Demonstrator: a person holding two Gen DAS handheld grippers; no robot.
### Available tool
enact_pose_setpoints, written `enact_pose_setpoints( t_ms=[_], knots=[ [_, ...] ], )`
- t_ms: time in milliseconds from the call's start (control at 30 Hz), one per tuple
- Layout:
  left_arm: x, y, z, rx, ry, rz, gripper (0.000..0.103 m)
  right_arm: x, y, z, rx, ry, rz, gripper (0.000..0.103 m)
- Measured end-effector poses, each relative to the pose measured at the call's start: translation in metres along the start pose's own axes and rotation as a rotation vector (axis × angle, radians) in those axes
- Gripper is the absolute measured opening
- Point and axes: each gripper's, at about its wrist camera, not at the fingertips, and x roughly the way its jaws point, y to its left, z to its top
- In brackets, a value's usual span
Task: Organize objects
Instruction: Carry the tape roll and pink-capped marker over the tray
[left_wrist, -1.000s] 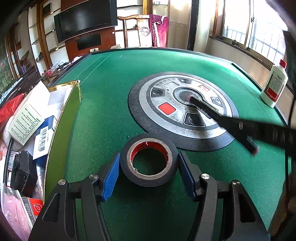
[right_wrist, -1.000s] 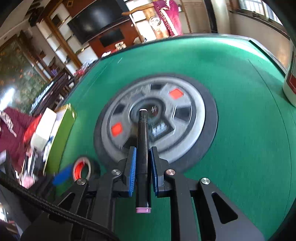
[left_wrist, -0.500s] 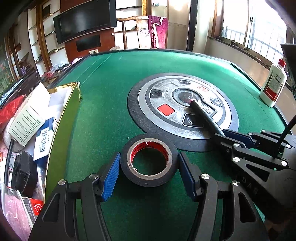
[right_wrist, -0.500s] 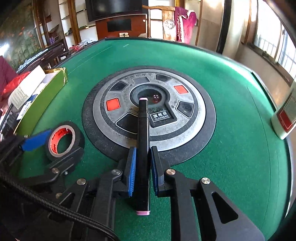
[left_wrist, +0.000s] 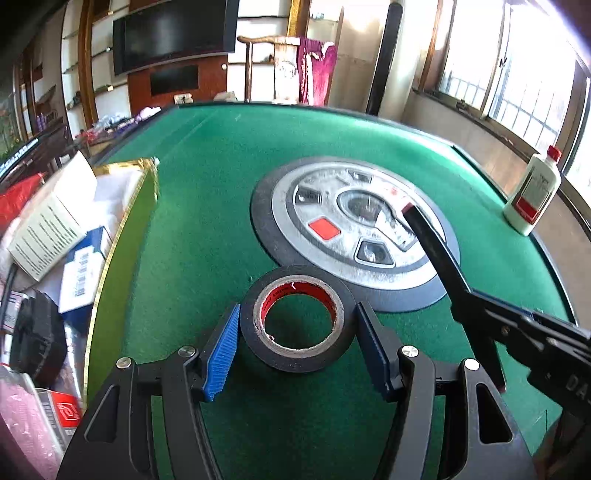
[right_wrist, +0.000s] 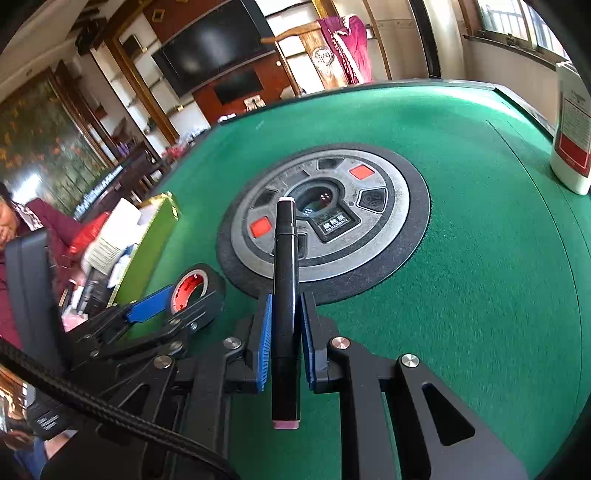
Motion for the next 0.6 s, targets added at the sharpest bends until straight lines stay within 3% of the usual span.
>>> enact_pose_setpoints(
  t_ms=[333,600],
  knots=[
    [-0.024,0.007,0.000,-0.046,-0.049,-0.017,0.055,-0.026,0.014,-0.017,0.043,-0.064,0.092,0.013],
    [-0.075,0.021,-0.003,-0.057,-0.125,-0.043,0.055,-0.034,0.047,-0.020,-0.004,-0.080,0.146,0.013]
  ],
)
